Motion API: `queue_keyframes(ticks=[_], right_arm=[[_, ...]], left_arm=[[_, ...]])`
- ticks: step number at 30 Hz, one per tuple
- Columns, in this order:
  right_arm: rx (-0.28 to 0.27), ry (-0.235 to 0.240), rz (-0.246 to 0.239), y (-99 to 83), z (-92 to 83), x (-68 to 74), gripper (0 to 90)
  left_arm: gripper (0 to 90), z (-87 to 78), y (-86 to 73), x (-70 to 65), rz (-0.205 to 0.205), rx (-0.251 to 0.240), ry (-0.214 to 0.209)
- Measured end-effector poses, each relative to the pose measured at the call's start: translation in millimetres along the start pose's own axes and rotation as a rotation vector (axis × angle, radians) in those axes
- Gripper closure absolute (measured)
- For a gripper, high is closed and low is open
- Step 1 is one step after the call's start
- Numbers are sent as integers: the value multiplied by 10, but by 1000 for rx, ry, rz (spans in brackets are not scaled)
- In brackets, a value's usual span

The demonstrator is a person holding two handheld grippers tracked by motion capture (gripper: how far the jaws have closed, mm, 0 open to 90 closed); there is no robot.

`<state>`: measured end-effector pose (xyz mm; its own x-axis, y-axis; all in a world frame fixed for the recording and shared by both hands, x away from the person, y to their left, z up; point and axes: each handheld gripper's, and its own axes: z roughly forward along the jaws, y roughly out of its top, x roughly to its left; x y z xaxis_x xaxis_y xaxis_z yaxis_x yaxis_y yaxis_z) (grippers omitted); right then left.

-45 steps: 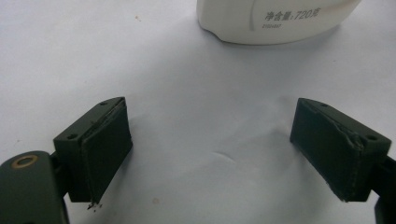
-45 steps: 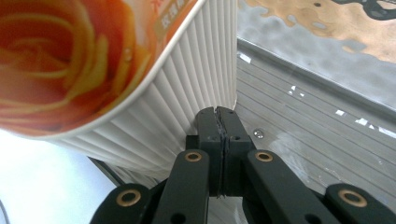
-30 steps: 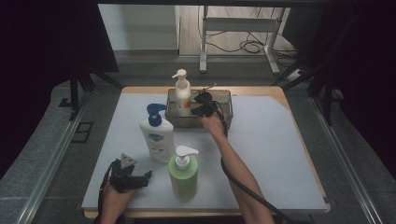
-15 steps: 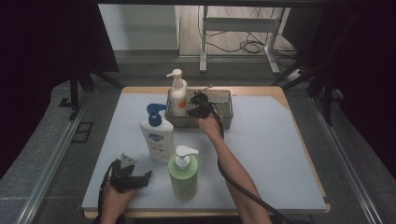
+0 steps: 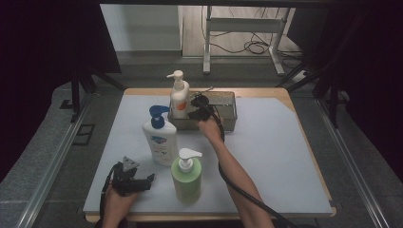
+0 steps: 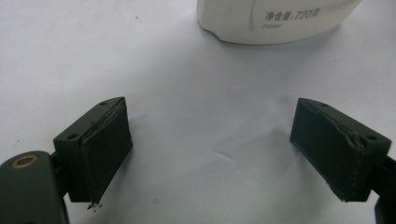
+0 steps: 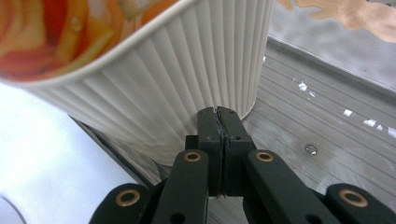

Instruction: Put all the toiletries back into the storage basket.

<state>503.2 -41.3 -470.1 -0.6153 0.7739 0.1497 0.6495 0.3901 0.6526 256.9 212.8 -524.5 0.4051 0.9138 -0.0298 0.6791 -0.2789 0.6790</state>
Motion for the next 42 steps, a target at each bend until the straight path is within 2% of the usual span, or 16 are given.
queue_keyframes(ticks=[13,23,37,42], right_arm=[[-3,16,-1,31,68,107,888],[-6,-4,-1,60,81,125,891],[-1,-8,30,105,95,139,895],[-18,-1,50,112,96,139,897]], left_arm=[[118,0,0,0,-1,0,-1],[118,0,0,0,-1,0,0],[118,1,1,0,-1,0,-1],[118,1,1,0,-1,0,-1]])
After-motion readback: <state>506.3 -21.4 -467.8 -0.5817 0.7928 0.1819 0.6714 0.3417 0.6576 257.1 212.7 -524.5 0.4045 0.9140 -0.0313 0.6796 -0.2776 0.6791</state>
